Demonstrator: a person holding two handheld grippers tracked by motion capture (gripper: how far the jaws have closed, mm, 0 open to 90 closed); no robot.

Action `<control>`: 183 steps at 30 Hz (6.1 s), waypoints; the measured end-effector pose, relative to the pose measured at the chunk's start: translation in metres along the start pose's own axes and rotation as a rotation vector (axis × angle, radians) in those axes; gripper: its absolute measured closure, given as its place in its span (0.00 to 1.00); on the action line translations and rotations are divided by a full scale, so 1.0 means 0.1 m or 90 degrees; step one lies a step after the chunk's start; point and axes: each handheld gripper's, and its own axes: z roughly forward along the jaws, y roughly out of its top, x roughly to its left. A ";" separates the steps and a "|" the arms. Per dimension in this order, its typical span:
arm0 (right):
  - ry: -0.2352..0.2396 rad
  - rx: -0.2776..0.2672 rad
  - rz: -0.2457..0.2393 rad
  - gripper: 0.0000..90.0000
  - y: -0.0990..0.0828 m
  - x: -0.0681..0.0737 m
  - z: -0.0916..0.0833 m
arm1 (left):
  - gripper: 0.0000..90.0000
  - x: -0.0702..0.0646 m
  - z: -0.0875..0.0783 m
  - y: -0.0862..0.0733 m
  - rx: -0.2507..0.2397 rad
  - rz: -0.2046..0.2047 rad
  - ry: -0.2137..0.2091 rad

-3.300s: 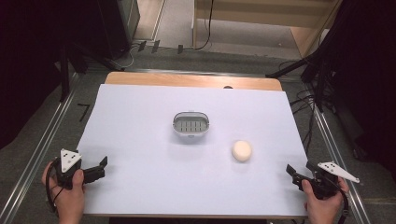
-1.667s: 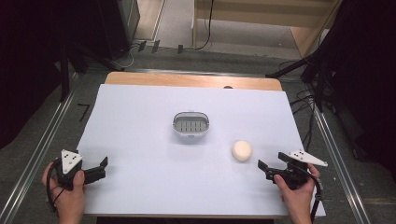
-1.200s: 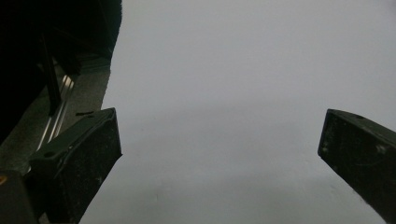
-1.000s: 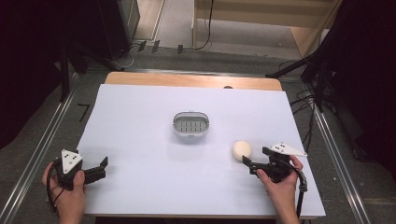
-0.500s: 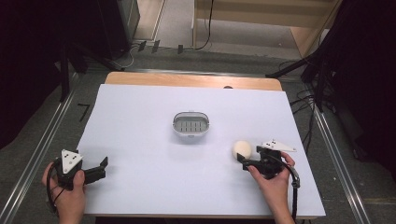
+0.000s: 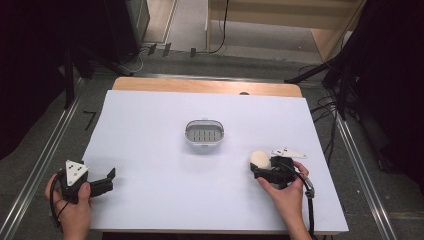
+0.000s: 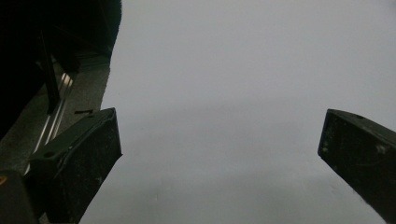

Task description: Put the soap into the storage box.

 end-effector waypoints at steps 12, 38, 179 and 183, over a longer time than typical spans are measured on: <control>-0.022 0.001 -0.010 0.25 0.02 0.08 0.06 | 0.00 0.00 0.00 0.00 0.000 -0.001 0.001; 0.001 -0.016 -0.012 0.28 0.08 0.14 0.04 | 0.00 0.00 0.00 0.00 0.001 0.000 0.001; 0.070 0.002 -0.078 0.28 1.20 1.20 0.84 | 0.00 0.02 0.01 0.00 0.005 -0.013 -0.009; 0.070 0.010 -0.080 0.28 1.19 1.21 0.87 | 0.00 0.02 0.01 0.00 0.003 -0.013 -0.009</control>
